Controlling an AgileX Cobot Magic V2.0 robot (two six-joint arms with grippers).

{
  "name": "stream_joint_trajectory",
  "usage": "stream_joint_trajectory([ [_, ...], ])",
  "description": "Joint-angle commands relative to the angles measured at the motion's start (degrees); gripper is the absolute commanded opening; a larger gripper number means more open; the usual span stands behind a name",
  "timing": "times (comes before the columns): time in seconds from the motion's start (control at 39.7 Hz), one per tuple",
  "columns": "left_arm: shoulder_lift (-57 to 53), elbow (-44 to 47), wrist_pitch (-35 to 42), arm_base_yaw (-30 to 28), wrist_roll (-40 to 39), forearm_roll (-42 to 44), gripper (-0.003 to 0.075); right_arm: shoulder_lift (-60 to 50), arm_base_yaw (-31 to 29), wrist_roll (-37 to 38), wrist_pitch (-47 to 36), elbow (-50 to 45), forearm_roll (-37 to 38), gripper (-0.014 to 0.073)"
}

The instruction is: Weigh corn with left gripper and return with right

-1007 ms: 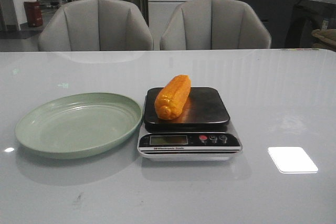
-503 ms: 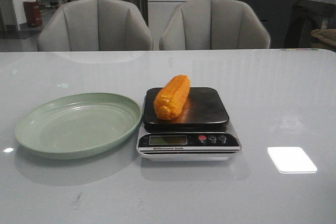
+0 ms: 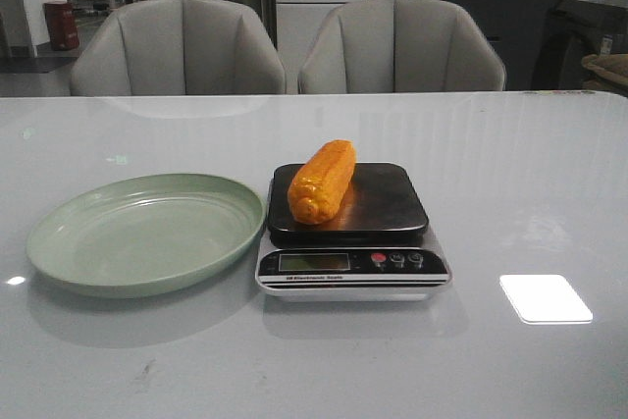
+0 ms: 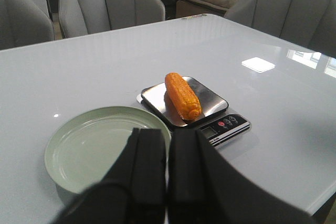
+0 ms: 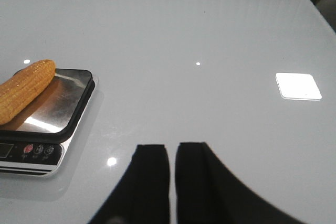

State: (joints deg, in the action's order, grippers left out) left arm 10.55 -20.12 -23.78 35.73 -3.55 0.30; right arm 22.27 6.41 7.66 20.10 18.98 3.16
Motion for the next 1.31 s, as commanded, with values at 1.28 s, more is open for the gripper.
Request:
stream_joint_trajectory([
  [1.28,0.5,-1.6,4.6,0.2,0.1,-0.3,0.0124,77.6,27.8,22.6,29.3,70.9,-8.6,0.0605],
])
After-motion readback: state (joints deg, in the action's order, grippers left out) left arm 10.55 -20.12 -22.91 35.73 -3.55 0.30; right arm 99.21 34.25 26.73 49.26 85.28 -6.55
